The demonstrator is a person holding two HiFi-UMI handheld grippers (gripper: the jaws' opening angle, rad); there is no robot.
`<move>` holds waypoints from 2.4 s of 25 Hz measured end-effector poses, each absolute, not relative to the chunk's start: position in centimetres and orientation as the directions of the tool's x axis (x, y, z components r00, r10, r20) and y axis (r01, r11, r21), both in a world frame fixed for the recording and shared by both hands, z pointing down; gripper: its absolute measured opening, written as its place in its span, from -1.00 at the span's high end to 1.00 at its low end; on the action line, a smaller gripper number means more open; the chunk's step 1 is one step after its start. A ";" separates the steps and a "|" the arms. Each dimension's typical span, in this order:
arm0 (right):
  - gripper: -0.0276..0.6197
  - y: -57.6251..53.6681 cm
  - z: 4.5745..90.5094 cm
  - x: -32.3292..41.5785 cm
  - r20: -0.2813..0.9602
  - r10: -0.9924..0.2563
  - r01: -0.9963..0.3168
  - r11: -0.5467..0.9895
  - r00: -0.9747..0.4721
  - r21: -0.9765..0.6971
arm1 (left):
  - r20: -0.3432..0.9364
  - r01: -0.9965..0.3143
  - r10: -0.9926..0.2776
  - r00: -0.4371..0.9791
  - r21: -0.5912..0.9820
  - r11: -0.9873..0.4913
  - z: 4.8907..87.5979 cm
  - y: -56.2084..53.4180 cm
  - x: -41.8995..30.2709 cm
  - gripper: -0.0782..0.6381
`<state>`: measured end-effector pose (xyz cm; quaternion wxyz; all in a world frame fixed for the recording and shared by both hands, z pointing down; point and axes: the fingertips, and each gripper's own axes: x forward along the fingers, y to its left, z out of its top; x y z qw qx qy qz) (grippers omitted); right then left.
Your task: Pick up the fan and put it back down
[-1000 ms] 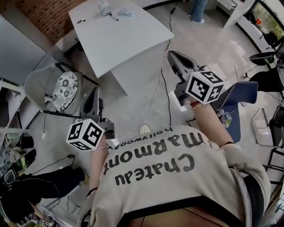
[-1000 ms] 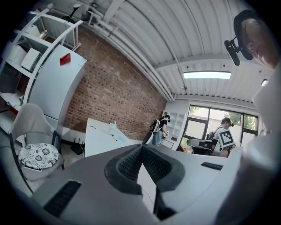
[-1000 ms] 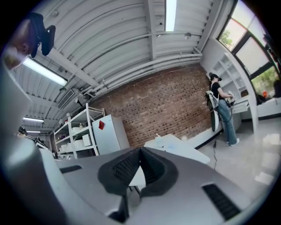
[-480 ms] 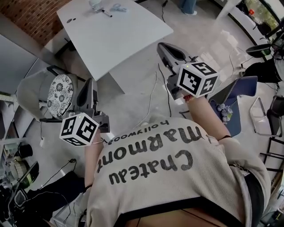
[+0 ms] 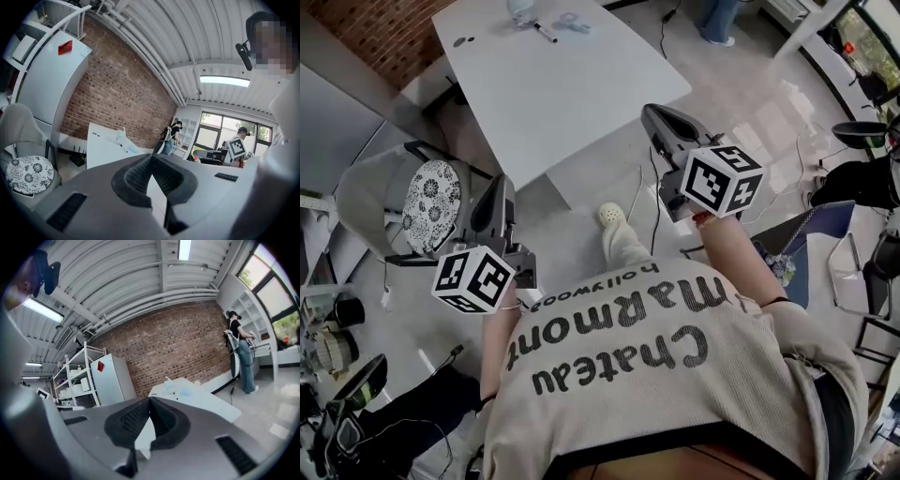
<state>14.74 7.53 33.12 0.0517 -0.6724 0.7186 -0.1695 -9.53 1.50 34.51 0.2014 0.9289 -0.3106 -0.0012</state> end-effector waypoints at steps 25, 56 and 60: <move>0.91 -18.0 33.5 28.7 0.153 -0.956 -0.931 0.193 -0.249 -0.311 | 0.071 -0.672 -0.707 0.703 0.391 -0.629 33.3 -19.1 2.1 0.78; -0.05 -31.5 44.7 36.0 0.419 -0.868 -0.951 0.168 -0.267 -0.258 | 0.180 -0.815 -0.833 0.523 0.393 -0.426 36.4 -27.6 -0.6 0.78; -0.09 -33.7 45.6 37.2 0.439 -0.857 -0.958 0.192 -0.269 -0.211 | 0.191 -0.822 -0.835 0.516 0.385 -0.420 36.8 -28.7 -0.5 0.78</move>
